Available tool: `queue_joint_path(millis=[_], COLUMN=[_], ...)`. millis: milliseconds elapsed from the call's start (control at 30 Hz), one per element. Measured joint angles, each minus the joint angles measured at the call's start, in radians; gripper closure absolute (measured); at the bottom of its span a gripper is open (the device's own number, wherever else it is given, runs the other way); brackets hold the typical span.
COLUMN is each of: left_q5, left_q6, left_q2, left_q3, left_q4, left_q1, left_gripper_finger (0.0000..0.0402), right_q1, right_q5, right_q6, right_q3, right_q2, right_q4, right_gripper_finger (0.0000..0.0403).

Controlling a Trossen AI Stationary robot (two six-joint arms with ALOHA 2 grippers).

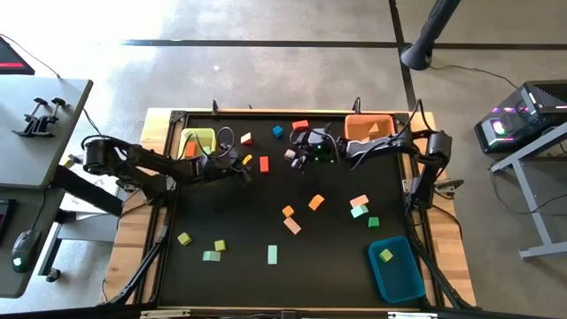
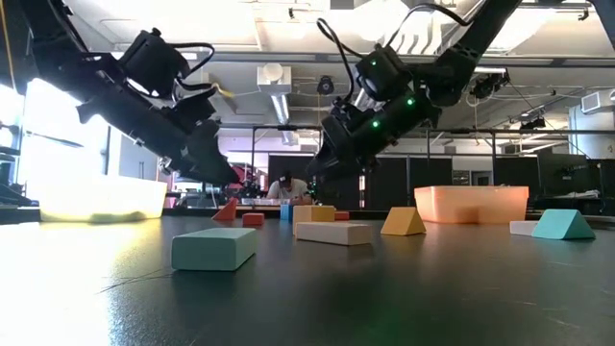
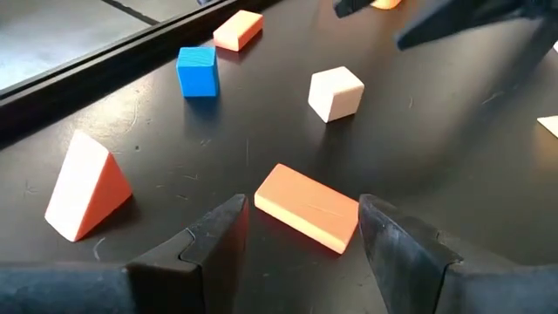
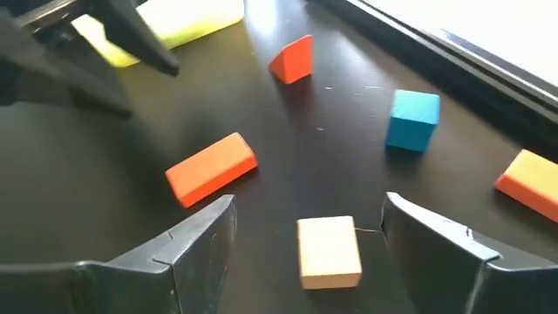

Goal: Sort blocks by size
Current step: Put the light orange square block into the blue bin

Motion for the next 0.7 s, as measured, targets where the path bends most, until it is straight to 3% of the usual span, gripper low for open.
queue_joint_path(millis=[267, 500, 700], left_q5=[0.01, 0.047, 0.047], left_q6=[-0.026, -0.027, -0.027], left_q2=[0.0, 0.0, 0.0], left_q3=[0.0, 0.0, 0.001], left_q4=[0.021, 0.025, 0.033], left_q1=[-0.001, -0.002, -0.001], left_gripper_finger=[0.0195, 0.0195, 0.0195], right_q1=[0.006, 0.006, 0.006], right_q5=[0.071, 0.046, 0.051], right_q6=[-0.069, -0.059, -0.053], right_q3=[0.0, -0.001, 0.002], right_q2=[0.107, 0.211, 0.244], right_q4=[0.047, 0.142, 0.168], right_gripper_finger=[0.0126, 0.0127, 0.0172])
